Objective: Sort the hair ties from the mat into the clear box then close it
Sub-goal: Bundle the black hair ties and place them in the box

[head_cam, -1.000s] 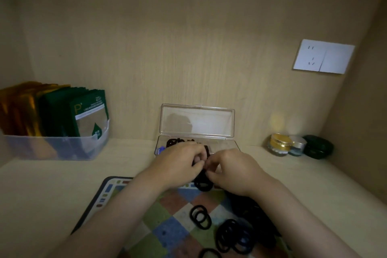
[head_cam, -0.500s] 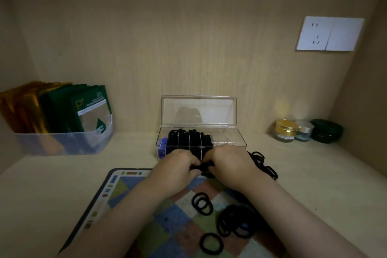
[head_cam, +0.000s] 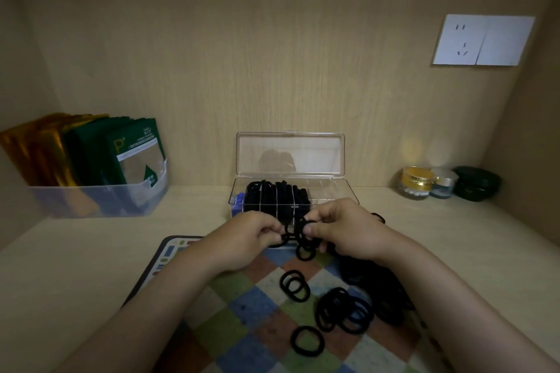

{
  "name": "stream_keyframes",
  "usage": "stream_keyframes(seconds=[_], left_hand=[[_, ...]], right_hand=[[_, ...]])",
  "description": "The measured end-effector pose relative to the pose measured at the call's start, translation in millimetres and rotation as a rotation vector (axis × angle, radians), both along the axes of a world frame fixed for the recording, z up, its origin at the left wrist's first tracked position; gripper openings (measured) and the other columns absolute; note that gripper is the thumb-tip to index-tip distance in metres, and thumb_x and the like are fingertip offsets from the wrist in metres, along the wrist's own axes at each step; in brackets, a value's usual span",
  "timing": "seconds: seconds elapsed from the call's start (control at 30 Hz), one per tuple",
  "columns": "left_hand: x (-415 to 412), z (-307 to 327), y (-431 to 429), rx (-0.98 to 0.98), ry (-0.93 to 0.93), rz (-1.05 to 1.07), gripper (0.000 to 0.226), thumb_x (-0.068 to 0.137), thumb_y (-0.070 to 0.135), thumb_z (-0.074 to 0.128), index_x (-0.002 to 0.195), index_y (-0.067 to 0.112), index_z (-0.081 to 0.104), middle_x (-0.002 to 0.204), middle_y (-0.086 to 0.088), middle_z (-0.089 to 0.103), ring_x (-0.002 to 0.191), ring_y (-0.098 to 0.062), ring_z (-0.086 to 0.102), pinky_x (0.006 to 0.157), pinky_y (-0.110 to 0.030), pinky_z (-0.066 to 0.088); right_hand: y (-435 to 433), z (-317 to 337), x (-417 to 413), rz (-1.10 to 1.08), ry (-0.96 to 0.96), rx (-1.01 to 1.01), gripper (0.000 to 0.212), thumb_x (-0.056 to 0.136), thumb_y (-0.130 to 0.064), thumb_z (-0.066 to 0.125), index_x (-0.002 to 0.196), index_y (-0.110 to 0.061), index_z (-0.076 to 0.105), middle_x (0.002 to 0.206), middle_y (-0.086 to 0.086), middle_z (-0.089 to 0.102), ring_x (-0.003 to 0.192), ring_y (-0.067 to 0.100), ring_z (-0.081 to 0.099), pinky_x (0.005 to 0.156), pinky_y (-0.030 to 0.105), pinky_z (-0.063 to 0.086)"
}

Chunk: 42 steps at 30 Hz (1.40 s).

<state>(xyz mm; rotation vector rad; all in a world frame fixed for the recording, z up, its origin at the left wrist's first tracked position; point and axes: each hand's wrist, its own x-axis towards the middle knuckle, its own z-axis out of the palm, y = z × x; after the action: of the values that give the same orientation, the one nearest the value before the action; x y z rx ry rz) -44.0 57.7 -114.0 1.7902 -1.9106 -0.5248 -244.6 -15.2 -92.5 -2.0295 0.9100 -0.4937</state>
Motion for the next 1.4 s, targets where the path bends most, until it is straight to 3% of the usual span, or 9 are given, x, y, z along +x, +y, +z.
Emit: stream_keyframes(seconds=[0.1, 0.27, 0.4, 0.57, 0.73, 0.9, 1.07, 1.23, 1.4], left_hand=[[0, -1, 0, -0.018, -0.015, 0.053, 0.022, 0.098, 0.027, 0.060, 0.077, 0.034, 0.060, 0.077, 0.011, 0.062, 0.076, -0.005, 0.059, 0.067, -0.023, 0.045], [-13, 3, 0, 0.015, 0.532, 0.166, 0.018, 0.100, 0.021, 0.056, 0.100, 0.012, 0.072, 0.089, -0.002, 0.072, 0.078, -0.009, 0.068, 0.070, -0.023, 0.058], [-19, 7, 2, 0.118, 0.828, 0.135, 0.024, 0.099, 0.027, 0.057, 0.098, 0.009, 0.072, 0.087, -0.009, 0.075, 0.081, -0.017, 0.074, 0.077, -0.033, 0.061], [-19, 1, 0, 0.015, 0.779, 0.223, 0.010, 0.092, 0.014, 0.068, 0.099, 0.007, 0.072, 0.089, -0.011, 0.075, 0.074, -0.014, 0.073, 0.071, -0.028, 0.062], [-17, -5, -1, -0.030, 0.775, 0.353, 0.012, 0.086, 0.012, 0.075, 0.097, 0.006, 0.073, 0.083, -0.009, 0.076, 0.072, -0.017, 0.074, 0.068, -0.027, 0.062], [-26, -1, 1, 0.089, 1.004, 0.193, 0.019, 0.091, 0.015, 0.070, 0.106, 0.005, 0.073, 0.094, -0.014, 0.078, 0.088, -0.021, 0.076, 0.070, -0.024, 0.061], [-22, 3, 1, 0.185, 1.148, 0.131, 0.040, 0.099, 0.035, 0.055, 0.114, 0.000, 0.067, 0.104, -0.020, 0.074, 0.096, -0.028, 0.073, 0.079, -0.036, 0.062], [-21, -2, 1, 0.145, 0.922, 0.125, 0.025, 0.089, 0.021, 0.072, 0.108, 0.005, 0.071, 0.104, -0.013, 0.075, 0.096, -0.018, 0.074, 0.079, -0.032, 0.061], [-17, -4, -1, 0.163, 0.866, 0.151, 0.014, 0.094, 0.016, 0.066, 0.104, 0.007, 0.072, 0.101, -0.015, 0.075, 0.088, -0.020, 0.075, 0.074, -0.029, 0.062]], right_hand=[[1, 0, 1, 0.014, -0.008, -0.004, 0.008, 0.091, -0.016, 0.070, 0.091, -0.014, 0.078, 0.087, 0.009, 0.077, 0.072, 0.011, 0.064, 0.070, 0.026, 0.052], [2, 1, 0, -0.046, -0.021, 0.053, 0.017, 0.091, -0.020, 0.071, 0.074, -0.022, 0.076, 0.061, 0.004, 0.062, 0.048, 0.019, 0.046, 0.046, 0.026, 0.038], [1, -1, 2, -0.087, -0.008, 0.042, 0.013, 0.090, -0.022, 0.071, 0.079, -0.022, 0.078, 0.064, 0.012, 0.069, 0.059, 0.031, 0.056, 0.045, 0.029, 0.041], [1, -3, 3, -0.066, -0.018, 0.039, 0.011, 0.091, -0.010, 0.069, 0.092, -0.019, 0.075, 0.074, 0.004, 0.074, 0.063, 0.020, 0.069, 0.042, 0.026, 0.049], [6, 5, 4, -0.091, -0.288, 0.242, 0.011, 0.091, 0.004, 0.064, 0.097, -0.004, 0.070, 0.076, 0.012, 0.073, 0.061, 0.019, 0.071, 0.040, 0.022, 0.050], [14, 2, 16, -0.063, -0.340, 0.263, 0.011, 0.090, 0.006, 0.064, 0.096, 0.000, 0.071, 0.071, 0.015, 0.071, 0.053, 0.019, 0.067, 0.040, 0.024, 0.052], [12, 0, 20, -0.166, -0.317, 0.223, 0.007, 0.089, 0.004, 0.067, 0.090, -0.003, 0.069, 0.069, 0.012, 0.068, 0.048, 0.019, 0.064, 0.040, 0.027, 0.054], [12, -2, 20, -0.206, -0.237, 0.204, 0.015, 0.088, -0.002, 0.071, 0.101, 0.002, 0.066, 0.078, 0.020, 0.070, 0.051, 0.020, 0.065, 0.042, 0.029, 0.055], [9, -1, 13, -0.132, -0.104, 0.092, 0.018, 0.088, -0.018, 0.074, 0.105, -0.014, 0.068, 0.073, 0.003, 0.072, 0.054, 0.016, 0.068, 0.042, 0.027, 0.050]])
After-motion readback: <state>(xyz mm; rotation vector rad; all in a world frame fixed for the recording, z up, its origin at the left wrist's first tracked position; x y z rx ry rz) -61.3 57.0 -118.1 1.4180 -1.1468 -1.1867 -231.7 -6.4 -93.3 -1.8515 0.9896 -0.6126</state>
